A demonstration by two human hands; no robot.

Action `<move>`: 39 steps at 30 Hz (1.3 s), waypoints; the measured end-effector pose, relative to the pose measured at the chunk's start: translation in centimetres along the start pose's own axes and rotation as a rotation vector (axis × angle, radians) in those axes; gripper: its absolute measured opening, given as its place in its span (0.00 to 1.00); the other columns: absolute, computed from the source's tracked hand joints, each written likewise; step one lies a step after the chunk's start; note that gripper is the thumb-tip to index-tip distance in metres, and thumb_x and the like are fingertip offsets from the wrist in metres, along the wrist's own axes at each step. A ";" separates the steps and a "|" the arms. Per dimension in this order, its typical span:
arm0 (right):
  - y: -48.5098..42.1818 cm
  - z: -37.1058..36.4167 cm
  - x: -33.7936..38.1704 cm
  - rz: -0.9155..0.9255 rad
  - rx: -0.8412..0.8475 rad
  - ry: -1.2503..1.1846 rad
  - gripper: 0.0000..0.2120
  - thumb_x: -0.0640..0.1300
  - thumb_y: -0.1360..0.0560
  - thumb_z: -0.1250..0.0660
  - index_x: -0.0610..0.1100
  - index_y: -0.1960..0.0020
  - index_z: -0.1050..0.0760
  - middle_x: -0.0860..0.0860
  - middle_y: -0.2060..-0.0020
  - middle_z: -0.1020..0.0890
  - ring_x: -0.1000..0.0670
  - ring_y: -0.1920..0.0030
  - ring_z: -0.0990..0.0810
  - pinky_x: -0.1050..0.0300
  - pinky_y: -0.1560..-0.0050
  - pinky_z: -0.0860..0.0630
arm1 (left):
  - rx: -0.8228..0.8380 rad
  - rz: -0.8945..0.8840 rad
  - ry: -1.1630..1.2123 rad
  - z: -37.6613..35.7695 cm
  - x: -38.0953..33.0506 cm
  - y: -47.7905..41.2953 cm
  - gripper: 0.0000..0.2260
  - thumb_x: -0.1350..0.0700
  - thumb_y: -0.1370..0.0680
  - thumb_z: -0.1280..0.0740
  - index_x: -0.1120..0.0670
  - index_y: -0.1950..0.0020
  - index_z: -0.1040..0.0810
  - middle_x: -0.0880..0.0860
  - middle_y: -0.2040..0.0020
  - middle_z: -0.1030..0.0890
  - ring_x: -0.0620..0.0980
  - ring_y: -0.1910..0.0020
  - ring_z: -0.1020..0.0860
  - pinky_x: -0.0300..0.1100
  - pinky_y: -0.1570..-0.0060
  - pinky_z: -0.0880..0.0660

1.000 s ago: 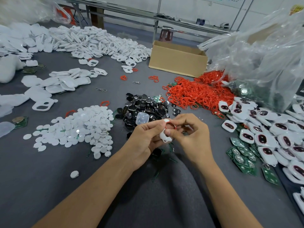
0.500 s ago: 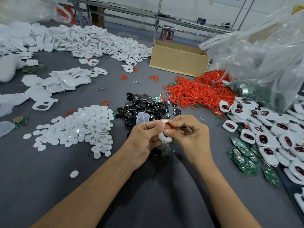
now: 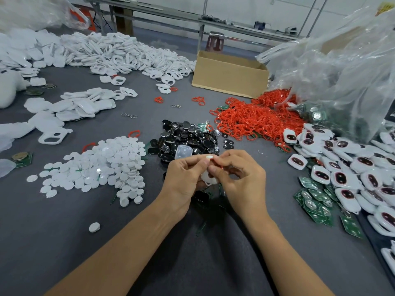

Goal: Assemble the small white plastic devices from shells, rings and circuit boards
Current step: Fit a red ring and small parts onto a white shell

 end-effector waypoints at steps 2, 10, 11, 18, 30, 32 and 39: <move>-0.1 0.0 0.0 -0.043 0.021 -0.041 0.07 0.33 0.32 0.26 0.41 0.55 0.17 0.48 0.57 0.19 0.53 0.59 0.20 0.60 0.59 0.24 | -0.023 -0.024 -0.003 0.0 -0.1 0.0 0.10 0.63 0.20 0.37 0.55 0.53 0.16 0.55 0.61 0.17 0.49 0.64 0.21 0.36 0.68 0.23; -0.1 0.0 -0.2 -0.538 0.186 -0.484 0.12 0.34 0.23 0.37 0.38 0.41 0.22 0.40 0.52 0.16 0.44 0.52 0.18 0.49 0.49 0.21 | -0.017 -0.277 -0.270 -0.4 -0.5 0.1 0.15 0.66 0.20 0.38 0.48 0.54 0.18 0.43 0.61 0.16 0.38 0.61 0.19 0.34 0.57 0.23; 0.0 -0.1 -0.1 -0.554 0.211 -0.517 0.11 0.34 0.22 0.38 0.37 0.43 0.21 0.39 0.54 0.16 0.44 0.54 0.18 0.48 0.51 0.21 | -0.020 -0.292 -0.277 -0.5 -0.5 0.2 0.15 0.66 0.20 0.38 0.49 0.54 0.18 0.43 0.61 0.16 0.38 0.61 0.19 0.32 0.59 0.23; 0.0 -0.5 -0.1 -0.425 0.100 -0.210 0.09 0.36 0.22 0.37 0.40 0.49 0.18 0.41 0.61 0.15 0.44 0.61 0.17 0.50 0.62 0.19 | -0.043 -0.281 -0.229 -0.8 -0.4 0.4 0.11 0.67 0.20 0.38 0.56 0.51 0.18 0.50 0.59 0.16 0.37 0.62 0.20 0.28 0.67 0.25; -0.6 0.3 -0.4 -0.325 -0.008 -0.035 0.10 0.42 0.20 0.39 0.48 0.50 0.18 0.54 0.59 0.15 0.55 0.58 0.17 0.55 0.53 0.21 | -0.209 -0.263 -0.233 0.8 -0.8 -0.9 0.13 0.64 0.19 0.39 0.51 0.54 0.18 0.49 0.61 0.15 0.46 0.62 0.17 0.39 0.57 0.20; -1.0 1.2 -0.9 -0.333 -0.076 -0.015 0.10 0.40 0.20 0.38 0.49 0.51 0.19 0.55 0.58 0.15 0.56 0.56 0.17 0.56 0.50 0.23 | -0.295 -0.200 -0.136 1.7 -0.8 -1.3 0.14 0.63 0.18 0.41 0.51 0.56 0.19 0.52 0.61 0.17 0.47 0.68 0.19 0.39 0.65 0.21; -1.0 1.5 -1.8 -0.281 0.125 0.378 0.12 0.35 0.26 0.33 0.51 0.53 0.18 0.59 0.60 0.17 0.55 0.58 0.20 0.63 0.52 0.26 | -0.290 -0.138 -0.038 1.8 -0.6 -1.5 0.14 0.63 0.18 0.44 0.54 0.57 0.22 0.52 0.66 0.23 0.43 0.75 0.28 0.34 0.80 0.36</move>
Point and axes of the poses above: each hand's wrist, its own y-axis away from the middle knuckle, its own z-axis out of the back of the hand, x = y × z, the point moved 2 cm from there along -y, towards the middle knuckle
